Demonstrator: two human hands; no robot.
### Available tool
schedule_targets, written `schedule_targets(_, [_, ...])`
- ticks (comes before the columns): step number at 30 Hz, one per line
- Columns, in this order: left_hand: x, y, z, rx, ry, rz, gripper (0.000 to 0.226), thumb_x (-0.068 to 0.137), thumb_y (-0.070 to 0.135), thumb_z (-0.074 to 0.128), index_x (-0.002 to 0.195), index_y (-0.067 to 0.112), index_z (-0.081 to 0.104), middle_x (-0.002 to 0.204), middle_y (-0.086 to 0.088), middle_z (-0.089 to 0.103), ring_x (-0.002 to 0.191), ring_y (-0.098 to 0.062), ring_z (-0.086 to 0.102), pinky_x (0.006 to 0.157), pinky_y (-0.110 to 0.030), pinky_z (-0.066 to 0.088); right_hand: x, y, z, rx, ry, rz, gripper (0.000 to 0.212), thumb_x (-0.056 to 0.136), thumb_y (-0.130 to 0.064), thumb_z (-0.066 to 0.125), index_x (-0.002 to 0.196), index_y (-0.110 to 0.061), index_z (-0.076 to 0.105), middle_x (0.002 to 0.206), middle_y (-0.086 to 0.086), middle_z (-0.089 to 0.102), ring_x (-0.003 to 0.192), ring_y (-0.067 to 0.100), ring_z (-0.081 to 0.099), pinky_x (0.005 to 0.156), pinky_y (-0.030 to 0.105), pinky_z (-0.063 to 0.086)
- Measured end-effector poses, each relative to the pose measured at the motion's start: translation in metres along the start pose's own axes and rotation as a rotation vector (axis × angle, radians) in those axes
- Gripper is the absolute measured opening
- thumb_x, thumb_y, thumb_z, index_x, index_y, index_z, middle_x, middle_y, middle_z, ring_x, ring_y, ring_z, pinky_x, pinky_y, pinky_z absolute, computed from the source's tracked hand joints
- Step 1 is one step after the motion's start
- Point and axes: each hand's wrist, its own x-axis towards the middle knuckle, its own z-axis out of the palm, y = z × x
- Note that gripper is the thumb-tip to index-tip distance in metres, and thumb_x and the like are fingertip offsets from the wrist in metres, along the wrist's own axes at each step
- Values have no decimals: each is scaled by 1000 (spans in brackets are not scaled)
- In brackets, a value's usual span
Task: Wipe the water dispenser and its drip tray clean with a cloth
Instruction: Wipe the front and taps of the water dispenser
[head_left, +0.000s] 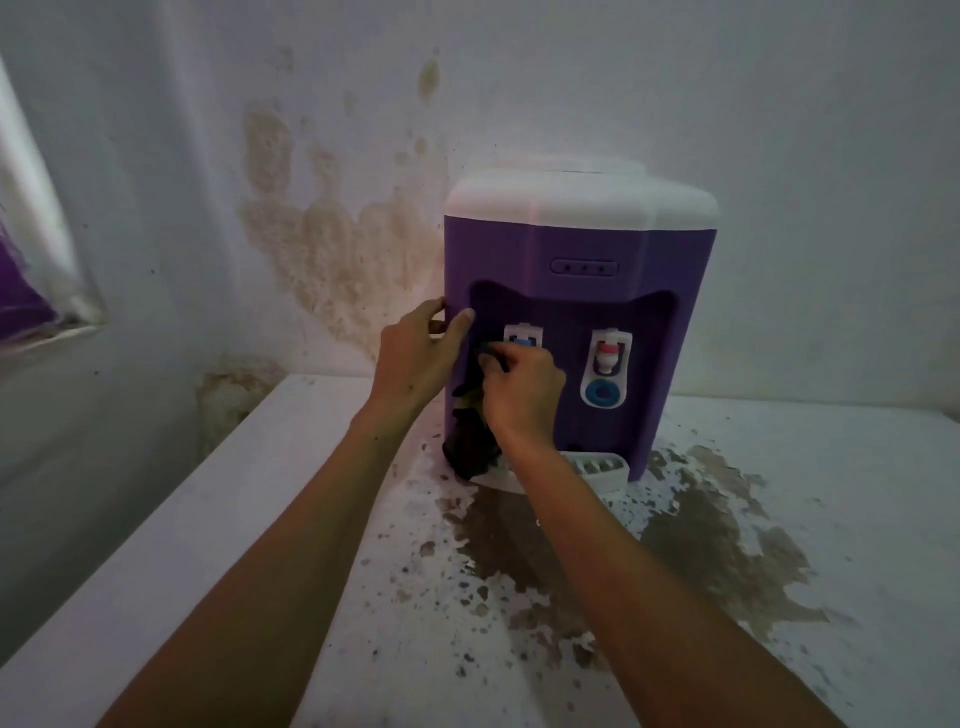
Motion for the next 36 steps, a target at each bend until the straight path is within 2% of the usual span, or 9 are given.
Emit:
schedule_targets(6, [-3,1,-1,59,26,67,35,104,40,52,116,14,73,83,12,66,68,6,63,61,-2,42,12,-23,-11,150,54,-109,28,98,-21,64,124,-17,71,115,-2,74,107,17,68,101,40,52])
schedule_targets(8, [-1,1,-4,55,5,48,33,104,40,52,116,18,74,76,14,65,61,13,59,62,-2,43,6,-22,-11,173,32,-164,32,99,-19,63,130,-15,67,122,0,72,111,14,67,102,28,51])
schedule_targets(11, [0,0,-6,34,-4,34,32,104,40,52,119,22,73,79,10,70,68,4,64,69,-12,50,2,-15,-11,69,-25,-219,36,99,-15,60,136,-17,63,123,2,71,110,15,66,92,3,41])
schedule_targets(17, [-1,0,-4,39,19,19,36,103,42,53,115,18,76,81,1,75,64,0,62,61,-11,46,-1,-17,-21,-301,-201,-396,41,100,-4,54,140,-9,51,120,14,68,106,29,68,87,34,54])
schedule_targets(21, [1,1,-7,64,-9,-3,36,102,44,54,115,19,76,71,4,71,55,-1,59,54,-9,43,5,-17,-25,-360,-196,-463,42,99,-4,56,140,-9,49,132,13,61,108,35,66,84,49,58])
schedule_targets(27, [2,1,-7,37,-27,-32,34,103,42,54,118,20,75,75,9,69,58,1,63,52,-3,40,2,-18,-20,-334,-164,-473,51,99,-9,57,148,-6,43,145,13,53,114,35,63,91,45,54])
schedule_targets(31, [4,-2,-6,37,-19,-49,35,103,42,54,119,19,75,75,3,73,55,2,60,52,-7,42,13,-23,-23,-382,-197,-454,37,95,-13,66,129,-7,55,125,12,66,107,32,66,88,39,53])
schedule_targets(34, [5,-6,-5,25,-28,-60,40,101,49,55,117,19,76,90,-4,78,75,-12,71,70,-24,57,5,-15,-12,-485,-252,-373,28,93,-11,66,119,-6,56,112,14,68,100,32,66,82,40,53])
schedule_targets(36, [5,-5,-4,12,-43,-74,43,100,50,55,123,18,73,96,-4,78,84,-17,73,70,-21,56,-13,4,-2,-504,-317,-281,28,90,-12,70,113,-6,57,108,14,67,97,34,66,81,42,55])
